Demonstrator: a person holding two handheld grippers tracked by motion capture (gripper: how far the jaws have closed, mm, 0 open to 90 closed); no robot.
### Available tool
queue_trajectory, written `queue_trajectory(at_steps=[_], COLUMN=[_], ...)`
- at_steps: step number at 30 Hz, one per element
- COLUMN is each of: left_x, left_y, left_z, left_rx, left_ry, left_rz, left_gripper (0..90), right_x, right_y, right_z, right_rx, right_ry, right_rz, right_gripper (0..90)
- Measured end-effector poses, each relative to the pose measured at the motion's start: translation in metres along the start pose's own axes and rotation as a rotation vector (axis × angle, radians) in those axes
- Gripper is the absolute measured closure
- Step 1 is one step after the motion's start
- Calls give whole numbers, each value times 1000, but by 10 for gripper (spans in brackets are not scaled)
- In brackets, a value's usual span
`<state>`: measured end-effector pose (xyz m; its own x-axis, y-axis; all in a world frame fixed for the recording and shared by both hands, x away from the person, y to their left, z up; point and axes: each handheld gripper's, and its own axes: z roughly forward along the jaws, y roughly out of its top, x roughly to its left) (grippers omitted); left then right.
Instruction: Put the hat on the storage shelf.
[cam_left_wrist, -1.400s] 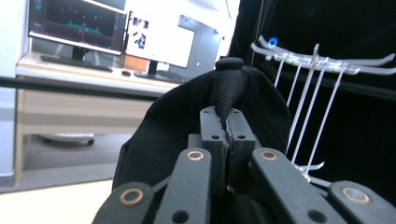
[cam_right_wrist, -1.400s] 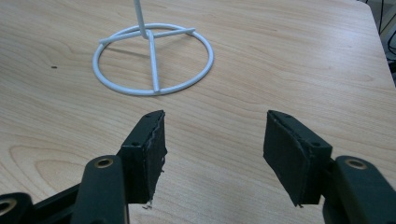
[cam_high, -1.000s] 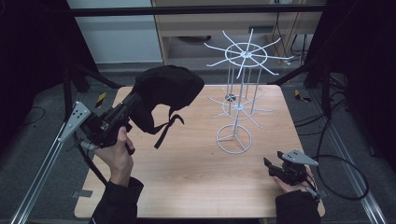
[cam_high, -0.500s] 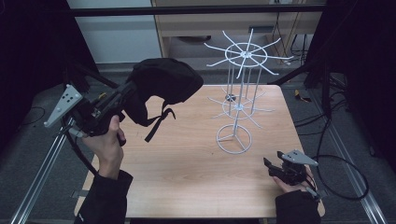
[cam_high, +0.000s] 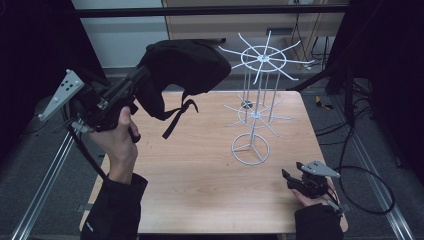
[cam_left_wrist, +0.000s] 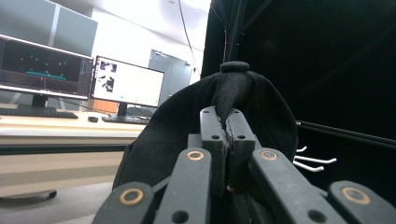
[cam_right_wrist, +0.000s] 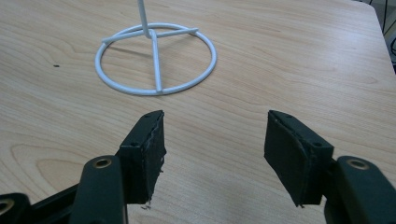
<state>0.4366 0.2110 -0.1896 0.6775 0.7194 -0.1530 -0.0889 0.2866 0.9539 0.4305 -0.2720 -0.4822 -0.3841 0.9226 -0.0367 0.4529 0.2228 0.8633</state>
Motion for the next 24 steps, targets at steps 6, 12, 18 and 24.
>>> queue_trajectory(at_steps=[6,12,18,24], left_x=[-8,-6,2,9], left_y=[-10,-26,-42,-60], left_z=[19,26,25,24], left_rx=[39,73,122,197], left_ry=[-18,-26,-33,-38], left_rz=[10,-3,-15,-11], left_gripper=[879,878,870,849], right_x=[0,1,2,2], right_y=[0,0,0,0], right_z=[0,0,1,1], right_rx=[-1,-2,3,9], right_ry=[5,9,11,11], right_rz=[1,-4,-5,-12], right_gripper=[383,383,380,377])
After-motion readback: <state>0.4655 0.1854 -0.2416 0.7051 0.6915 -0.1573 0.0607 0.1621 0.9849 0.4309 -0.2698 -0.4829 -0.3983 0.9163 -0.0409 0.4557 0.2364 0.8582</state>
